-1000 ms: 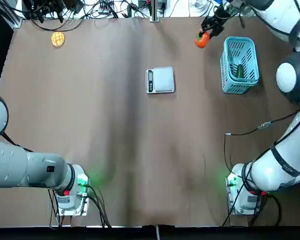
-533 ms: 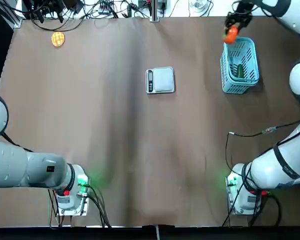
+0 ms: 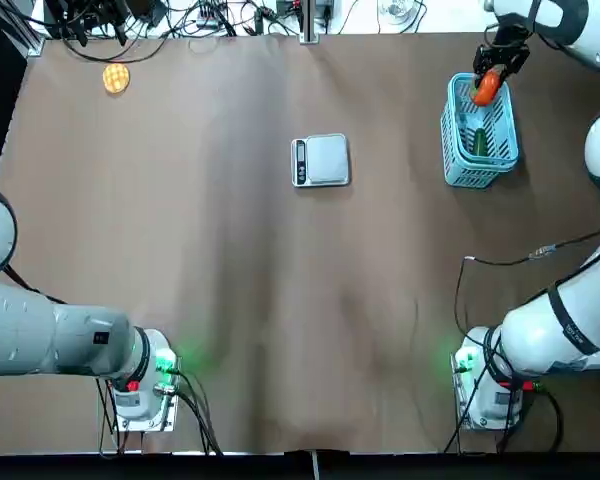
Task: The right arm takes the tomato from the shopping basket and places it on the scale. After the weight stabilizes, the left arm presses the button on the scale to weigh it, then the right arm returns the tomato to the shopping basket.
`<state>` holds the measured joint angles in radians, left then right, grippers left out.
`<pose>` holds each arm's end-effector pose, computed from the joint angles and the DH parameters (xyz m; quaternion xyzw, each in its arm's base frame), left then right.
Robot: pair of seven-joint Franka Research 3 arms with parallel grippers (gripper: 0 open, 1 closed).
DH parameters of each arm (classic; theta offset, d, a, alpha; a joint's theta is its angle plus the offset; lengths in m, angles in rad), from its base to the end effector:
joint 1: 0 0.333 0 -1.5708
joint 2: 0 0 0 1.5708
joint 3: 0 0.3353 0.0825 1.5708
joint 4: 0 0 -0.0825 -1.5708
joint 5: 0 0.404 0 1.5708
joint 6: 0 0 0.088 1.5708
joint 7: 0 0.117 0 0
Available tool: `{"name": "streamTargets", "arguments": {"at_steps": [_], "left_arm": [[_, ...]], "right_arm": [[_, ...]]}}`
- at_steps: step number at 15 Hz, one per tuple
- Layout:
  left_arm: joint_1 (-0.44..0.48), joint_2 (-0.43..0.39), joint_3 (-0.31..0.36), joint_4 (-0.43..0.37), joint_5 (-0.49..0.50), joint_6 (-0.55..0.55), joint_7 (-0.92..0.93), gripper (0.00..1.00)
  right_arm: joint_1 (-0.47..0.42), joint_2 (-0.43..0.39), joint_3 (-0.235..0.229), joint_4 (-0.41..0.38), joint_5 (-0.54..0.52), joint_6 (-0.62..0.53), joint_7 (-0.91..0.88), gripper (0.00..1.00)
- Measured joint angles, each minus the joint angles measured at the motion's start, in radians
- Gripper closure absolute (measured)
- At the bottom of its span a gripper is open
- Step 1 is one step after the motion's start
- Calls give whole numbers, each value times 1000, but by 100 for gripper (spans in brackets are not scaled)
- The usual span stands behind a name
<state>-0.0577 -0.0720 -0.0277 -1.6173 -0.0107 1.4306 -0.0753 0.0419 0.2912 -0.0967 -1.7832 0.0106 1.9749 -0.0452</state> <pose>0.5319 -0.0475 0.6398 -0.9983 0.0054 0.0575 0.0003 0.6441 -0.0305 0.3834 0.9987 -0.0058 -0.0494 0.0067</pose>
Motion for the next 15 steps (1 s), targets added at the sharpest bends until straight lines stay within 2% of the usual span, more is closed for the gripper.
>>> {"name": "streamTargets", "arguments": {"at_steps": [8,10,15], "left_arm": [[0,0,0,-1,0,0,0,0],[0,0,0,-1,0,0,0,0],[1,0,0,-1,0,0,0,0]], "right_arm": [[-4,109,0,-54,-1,110,3,29],[-9,129,-1,-90,-1,186,5,29],[-21,143,-1,-115,-2,214,5,29]]}}
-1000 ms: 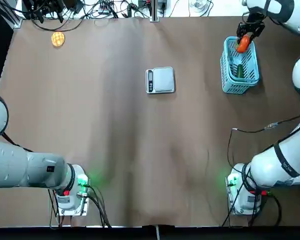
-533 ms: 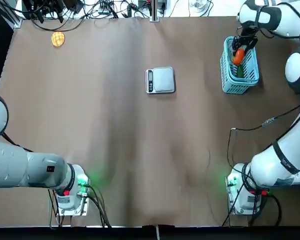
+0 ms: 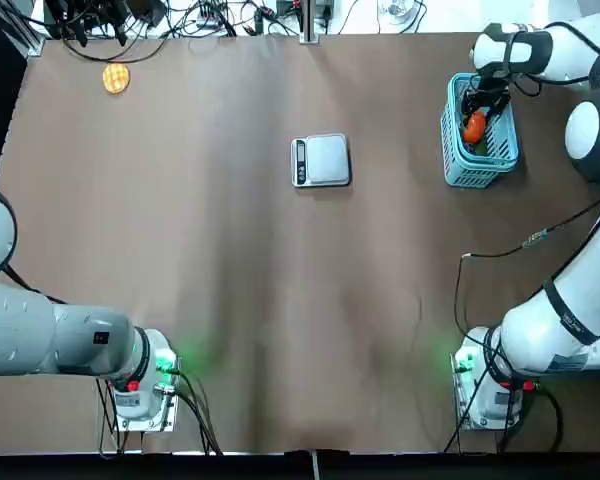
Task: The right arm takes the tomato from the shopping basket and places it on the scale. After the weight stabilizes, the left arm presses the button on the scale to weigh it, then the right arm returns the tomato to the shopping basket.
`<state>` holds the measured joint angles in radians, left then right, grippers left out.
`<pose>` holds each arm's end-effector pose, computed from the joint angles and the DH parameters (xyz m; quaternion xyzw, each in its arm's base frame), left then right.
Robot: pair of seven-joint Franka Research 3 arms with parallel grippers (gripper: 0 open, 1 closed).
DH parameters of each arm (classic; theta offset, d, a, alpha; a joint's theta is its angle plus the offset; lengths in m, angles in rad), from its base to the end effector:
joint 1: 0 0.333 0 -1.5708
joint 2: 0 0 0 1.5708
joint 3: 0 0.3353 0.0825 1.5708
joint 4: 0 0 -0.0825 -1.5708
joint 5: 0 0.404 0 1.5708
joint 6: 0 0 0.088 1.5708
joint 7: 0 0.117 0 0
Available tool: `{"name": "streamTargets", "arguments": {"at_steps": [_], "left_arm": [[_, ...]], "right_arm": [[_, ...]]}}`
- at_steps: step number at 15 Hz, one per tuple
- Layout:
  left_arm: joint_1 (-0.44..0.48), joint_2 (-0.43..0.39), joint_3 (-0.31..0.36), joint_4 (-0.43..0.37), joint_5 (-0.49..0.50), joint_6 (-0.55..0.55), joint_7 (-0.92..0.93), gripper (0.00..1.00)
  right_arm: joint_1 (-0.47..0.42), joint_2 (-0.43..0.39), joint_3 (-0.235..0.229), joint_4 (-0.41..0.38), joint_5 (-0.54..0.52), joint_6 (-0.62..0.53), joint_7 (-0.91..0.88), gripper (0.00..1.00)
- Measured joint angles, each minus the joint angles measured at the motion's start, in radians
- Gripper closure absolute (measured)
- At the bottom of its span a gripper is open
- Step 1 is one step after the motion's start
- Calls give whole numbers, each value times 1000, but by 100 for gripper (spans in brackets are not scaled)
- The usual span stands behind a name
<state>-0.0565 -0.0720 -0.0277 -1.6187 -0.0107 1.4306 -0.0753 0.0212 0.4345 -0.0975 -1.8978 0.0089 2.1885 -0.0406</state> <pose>0.5319 -0.0468 0.6392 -0.9983 0.0048 0.0582 0.0003 0.6342 -0.0455 0.2562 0.9972 -0.0176 -0.0717 0.0132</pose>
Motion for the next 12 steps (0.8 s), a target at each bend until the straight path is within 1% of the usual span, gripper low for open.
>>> {"name": "streamTargets", "arguments": {"at_steps": [10,11,12], "left_arm": [[0,0,0,0,0,0,0,0],[0,0,0,0,0,0,0,0],[0,0,0,0,0,0,0,0]], "right_arm": [[0,0,2,0,0,-1,0,29],[0,0,2,0,0,-1,0,27],[0,0,2,0,0,-1,0,21]]}}
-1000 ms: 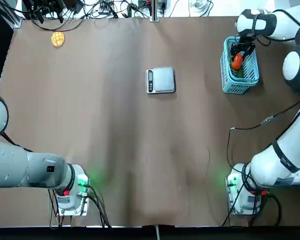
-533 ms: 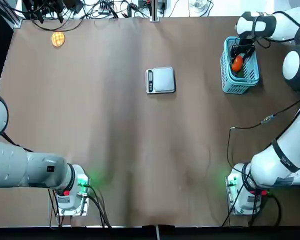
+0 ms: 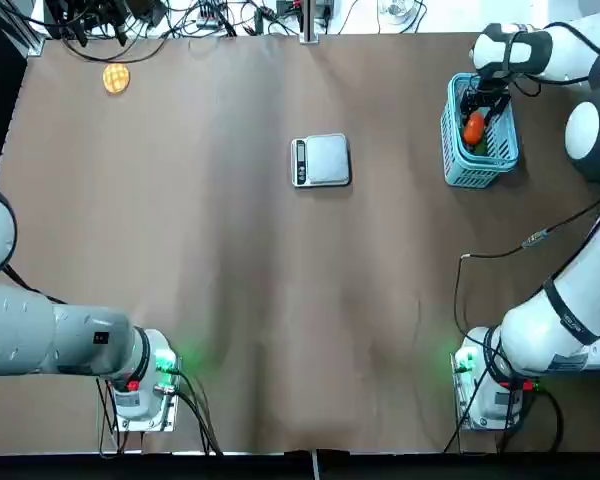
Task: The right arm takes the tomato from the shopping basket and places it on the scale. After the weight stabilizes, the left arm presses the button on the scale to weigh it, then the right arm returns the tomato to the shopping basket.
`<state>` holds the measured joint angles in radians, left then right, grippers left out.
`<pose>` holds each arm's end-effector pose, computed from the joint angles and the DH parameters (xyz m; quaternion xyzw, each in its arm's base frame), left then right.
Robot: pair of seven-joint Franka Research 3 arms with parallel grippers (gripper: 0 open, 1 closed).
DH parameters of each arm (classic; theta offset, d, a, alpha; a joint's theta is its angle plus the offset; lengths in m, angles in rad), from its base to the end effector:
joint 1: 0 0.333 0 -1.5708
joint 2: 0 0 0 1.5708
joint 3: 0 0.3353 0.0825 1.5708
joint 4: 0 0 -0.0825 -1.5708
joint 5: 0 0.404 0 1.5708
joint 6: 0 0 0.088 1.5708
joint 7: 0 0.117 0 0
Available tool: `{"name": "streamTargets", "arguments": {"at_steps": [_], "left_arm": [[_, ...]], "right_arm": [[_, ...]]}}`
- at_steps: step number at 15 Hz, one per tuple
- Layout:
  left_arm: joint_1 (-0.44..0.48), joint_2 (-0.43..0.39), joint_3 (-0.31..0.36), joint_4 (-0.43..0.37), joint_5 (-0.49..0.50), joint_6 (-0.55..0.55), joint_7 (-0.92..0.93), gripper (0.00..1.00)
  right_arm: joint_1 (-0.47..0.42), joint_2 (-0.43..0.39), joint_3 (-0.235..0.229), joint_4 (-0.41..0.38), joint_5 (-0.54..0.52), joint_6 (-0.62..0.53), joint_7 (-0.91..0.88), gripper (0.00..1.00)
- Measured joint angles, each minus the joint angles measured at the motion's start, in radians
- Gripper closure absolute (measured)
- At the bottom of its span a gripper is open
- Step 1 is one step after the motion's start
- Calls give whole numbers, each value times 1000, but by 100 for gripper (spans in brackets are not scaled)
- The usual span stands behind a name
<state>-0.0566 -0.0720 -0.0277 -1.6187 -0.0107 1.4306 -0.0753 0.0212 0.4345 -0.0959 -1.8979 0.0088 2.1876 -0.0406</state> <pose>0.5319 -0.0469 0.6392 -0.9983 0.0048 0.0582 0.0003 0.6341 -0.0445 0.2560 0.9972 -0.0168 -0.0722 0.0129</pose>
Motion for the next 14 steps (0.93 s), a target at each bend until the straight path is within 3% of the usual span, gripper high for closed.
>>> {"name": "streamTargets", "arguments": {"at_steps": [7,9,14], "left_arm": [[-4,0,0,0,0,0,0,0],[-4,0,0,0,0,0,0,0],[-3,0,0,0,0,0,0,0]], "right_arm": [[0,0,0,1,-1,0,0,12],[0,-9,0,11,-1,0,0,4],[0,-103,0,70,-1,-40,0,0]]}}
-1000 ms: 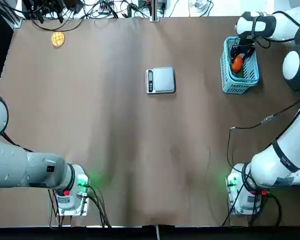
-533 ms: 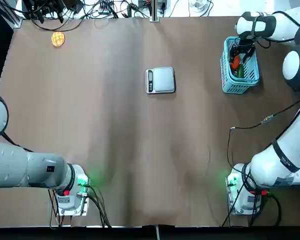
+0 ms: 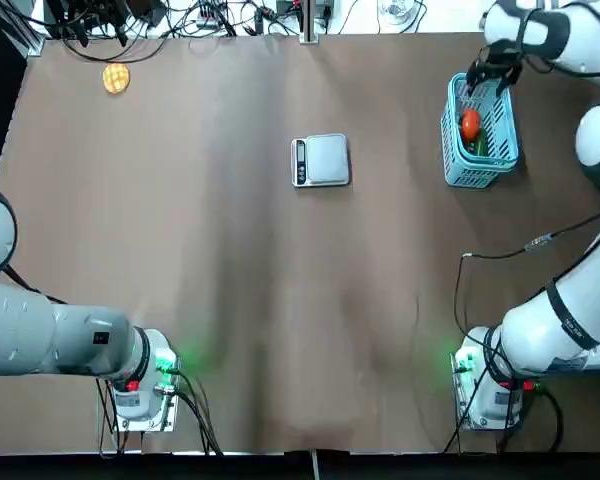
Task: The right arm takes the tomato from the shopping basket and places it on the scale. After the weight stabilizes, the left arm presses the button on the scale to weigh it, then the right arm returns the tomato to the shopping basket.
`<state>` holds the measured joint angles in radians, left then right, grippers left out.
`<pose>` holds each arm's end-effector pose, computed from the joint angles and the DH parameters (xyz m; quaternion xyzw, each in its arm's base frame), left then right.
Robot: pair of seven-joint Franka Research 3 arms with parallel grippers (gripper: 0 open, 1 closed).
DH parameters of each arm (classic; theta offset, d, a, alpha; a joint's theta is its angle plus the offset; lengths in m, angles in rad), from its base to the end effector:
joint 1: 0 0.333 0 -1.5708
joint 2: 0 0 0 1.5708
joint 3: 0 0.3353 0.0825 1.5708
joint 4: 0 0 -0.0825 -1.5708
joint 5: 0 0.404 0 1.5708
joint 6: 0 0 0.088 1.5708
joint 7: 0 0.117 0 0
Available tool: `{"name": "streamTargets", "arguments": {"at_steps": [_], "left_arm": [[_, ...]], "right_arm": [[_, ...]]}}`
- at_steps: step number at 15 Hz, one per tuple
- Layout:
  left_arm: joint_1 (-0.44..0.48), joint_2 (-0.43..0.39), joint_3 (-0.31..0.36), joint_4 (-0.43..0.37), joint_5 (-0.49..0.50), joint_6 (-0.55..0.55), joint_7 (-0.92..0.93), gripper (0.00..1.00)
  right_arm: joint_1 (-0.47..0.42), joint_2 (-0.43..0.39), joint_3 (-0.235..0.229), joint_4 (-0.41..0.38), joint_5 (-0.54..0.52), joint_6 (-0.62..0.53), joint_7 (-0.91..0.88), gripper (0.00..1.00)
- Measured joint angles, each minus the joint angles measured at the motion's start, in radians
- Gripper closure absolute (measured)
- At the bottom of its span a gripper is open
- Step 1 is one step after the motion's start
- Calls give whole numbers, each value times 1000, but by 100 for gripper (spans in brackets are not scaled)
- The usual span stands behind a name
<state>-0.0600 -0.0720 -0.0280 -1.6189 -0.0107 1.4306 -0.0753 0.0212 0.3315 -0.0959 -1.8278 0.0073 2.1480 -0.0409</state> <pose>0.5317 -0.0489 0.6391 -0.9983 0.0067 0.0583 0.0004 0.6541 -0.0446 0.3505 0.9998 -0.0164 -0.0056 0.0122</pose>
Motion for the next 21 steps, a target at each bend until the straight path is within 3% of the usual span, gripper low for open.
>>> {"name": "streamTargets", "arguments": {"at_steps": [4,8,10,14,15,17,21], "left_arm": [[2,0,1,0,0,0,0,0],[7,0,7,-1,0,0,0,0],[9,0,9,1,0,3,0,0],[20,0,14,18,0,9,0,0],[21,0,14,20,0,9,0,0],[21,0,14,20,0,9,0,0],[35,0,14,20,0,9,0,0]], "right_arm": [[-8,-97,-1,69,0,-79,0,0],[-9,-172,6,220,0,-397,-11,0],[-8,-189,16,250,1,-497,-12,0],[14,-191,27,297,0,-560,-13,0],[17,-193,27,380,0,-617,-13,0],[15,-198,24,436,1,-650,-13,0],[-16,-198,17,447,1,-684,-39,0]]}}
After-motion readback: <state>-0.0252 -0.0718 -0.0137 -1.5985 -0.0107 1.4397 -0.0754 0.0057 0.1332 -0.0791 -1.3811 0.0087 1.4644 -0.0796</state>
